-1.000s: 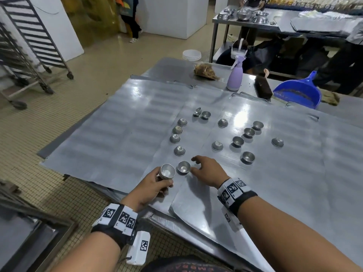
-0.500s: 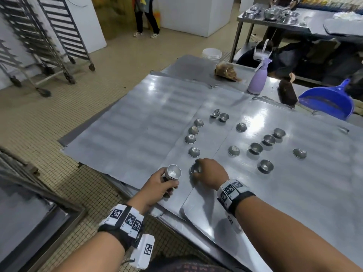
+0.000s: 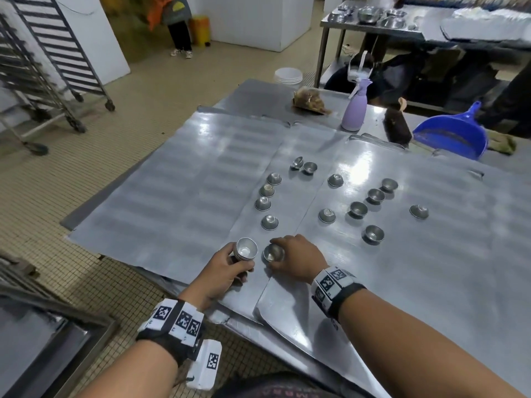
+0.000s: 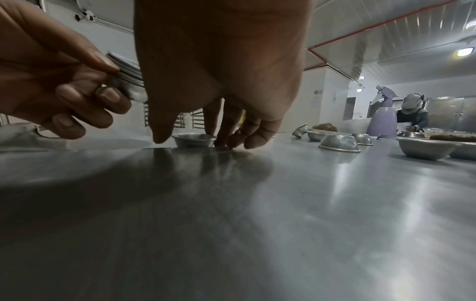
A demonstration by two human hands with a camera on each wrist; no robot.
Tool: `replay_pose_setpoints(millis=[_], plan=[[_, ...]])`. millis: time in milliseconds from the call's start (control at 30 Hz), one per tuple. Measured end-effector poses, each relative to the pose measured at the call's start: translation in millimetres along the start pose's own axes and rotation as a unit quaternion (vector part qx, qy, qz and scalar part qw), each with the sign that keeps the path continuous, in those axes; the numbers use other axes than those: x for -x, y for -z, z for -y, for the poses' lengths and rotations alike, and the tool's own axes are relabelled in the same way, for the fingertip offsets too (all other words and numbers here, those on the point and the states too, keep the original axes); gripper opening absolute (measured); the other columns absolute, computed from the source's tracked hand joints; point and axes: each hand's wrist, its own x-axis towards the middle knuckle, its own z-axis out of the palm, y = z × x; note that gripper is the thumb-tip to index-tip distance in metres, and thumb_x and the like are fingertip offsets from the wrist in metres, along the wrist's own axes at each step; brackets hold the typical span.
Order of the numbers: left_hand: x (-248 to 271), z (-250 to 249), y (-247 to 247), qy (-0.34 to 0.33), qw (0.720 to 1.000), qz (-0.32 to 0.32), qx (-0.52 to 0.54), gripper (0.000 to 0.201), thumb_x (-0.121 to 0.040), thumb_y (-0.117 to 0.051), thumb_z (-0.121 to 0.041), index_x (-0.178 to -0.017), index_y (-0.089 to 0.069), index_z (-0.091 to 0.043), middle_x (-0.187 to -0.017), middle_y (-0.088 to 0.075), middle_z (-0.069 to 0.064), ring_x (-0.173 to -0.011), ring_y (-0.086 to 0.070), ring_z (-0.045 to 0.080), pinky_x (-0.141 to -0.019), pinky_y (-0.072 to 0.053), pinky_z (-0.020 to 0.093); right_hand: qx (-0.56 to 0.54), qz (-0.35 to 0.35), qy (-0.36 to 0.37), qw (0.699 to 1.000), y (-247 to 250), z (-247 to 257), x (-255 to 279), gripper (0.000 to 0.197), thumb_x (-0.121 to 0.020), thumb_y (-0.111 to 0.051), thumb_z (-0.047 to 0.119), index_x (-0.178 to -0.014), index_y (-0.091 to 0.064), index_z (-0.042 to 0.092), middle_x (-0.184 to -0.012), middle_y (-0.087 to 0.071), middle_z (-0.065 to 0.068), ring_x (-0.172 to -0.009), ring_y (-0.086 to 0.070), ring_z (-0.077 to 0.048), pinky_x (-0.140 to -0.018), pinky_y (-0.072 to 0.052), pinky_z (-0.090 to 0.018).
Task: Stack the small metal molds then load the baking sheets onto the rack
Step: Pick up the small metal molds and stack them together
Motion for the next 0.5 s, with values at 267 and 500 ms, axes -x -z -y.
replay_pose_setpoints(millis=[267,500], plan=[[2.3,-1.6,4.4,-0.005,1.000,0.014,-0.017,0.033,-0.092,-0.072,-0.003,-0.121,-0.057,-0.009,-0.088,-0.074,0.012,-0.069,-0.061,0.024,-0.062,-0.050,0.033,-0.087,-0.033,-0.022,0.995,-2.3,0.2,-2.4,0.041,-0.076,-0.068,0.048,-0.110,-0.064,0.026,-0.107,-0.068,0.003,-0.103,-0.060,-0.022,-0.083,-0.050,-0.035],[-6.4,-14.1,-14.3,-0.014,0.999,0.029,-0.038,0.033,-0.091,-0.072,-0.002,-0.120,-0.059,-0.009,-0.086,-0.071,0.014,-0.067,-0.060,0.023,-0.060,-0.051,0.030,-0.290,-0.123,0.003,0.949,32.5,2.4,14.1,0.043,-0.082,-0.078,0.042,-0.120,-0.065,0.027,-0.108,-0.068,0.015,-0.085,-0.063,-0.008,-0.076,-0.048,-0.020]])
